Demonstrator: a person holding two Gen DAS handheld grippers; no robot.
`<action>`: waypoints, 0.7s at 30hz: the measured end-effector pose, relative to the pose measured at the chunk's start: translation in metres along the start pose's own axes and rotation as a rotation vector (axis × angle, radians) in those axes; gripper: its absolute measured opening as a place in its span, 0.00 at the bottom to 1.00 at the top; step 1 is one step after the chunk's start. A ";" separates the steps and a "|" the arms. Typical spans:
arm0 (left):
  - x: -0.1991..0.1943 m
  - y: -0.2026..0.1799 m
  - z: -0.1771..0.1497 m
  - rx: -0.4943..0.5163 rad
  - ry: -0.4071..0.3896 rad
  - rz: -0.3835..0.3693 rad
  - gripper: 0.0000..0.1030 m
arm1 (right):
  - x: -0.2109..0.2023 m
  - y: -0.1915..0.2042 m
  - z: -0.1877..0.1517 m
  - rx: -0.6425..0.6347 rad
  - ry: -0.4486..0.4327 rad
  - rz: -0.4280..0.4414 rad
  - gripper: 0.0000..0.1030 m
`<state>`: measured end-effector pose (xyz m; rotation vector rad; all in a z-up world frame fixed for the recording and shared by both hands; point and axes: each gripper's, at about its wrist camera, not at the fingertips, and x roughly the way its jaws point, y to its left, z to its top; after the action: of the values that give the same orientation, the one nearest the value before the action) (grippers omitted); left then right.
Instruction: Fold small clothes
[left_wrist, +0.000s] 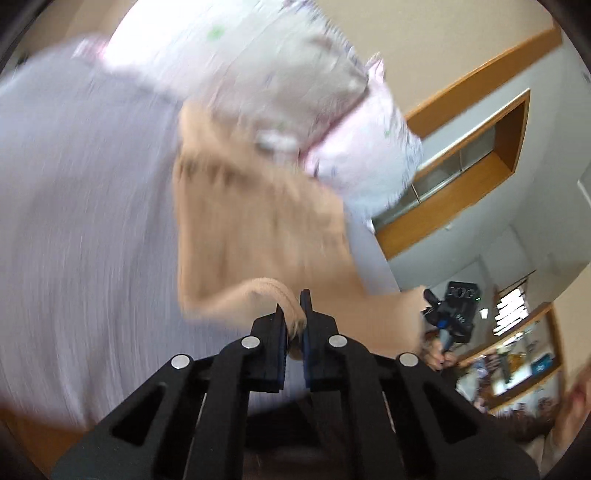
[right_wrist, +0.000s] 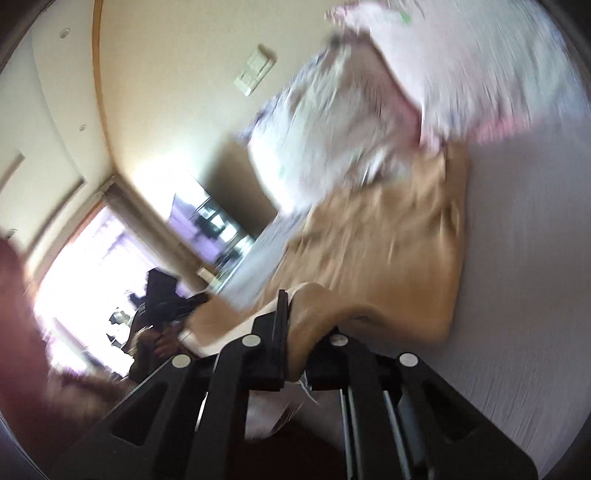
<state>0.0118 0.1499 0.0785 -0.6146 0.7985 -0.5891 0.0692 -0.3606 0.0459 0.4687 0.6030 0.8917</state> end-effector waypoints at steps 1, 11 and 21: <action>0.007 0.000 0.018 0.008 -0.019 0.017 0.06 | 0.017 -0.008 0.030 0.018 -0.032 -0.039 0.07; 0.155 0.097 0.183 -0.180 -0.064 0.291 0.03 | 0.175 -0.175 0.141 0.457 -0.082 -0.301 0.06; 0.165 0.136 0.208 -0.354 -0.045 0.156 0.05 | 0.159 -0.203 0.143 0.607 -0.197 -0.400 0.76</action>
<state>0.3024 0.1867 0.0210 -0.8769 0.9073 -0.2907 0.3576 -0.3584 -0.0169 0.9314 0.7509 0.2628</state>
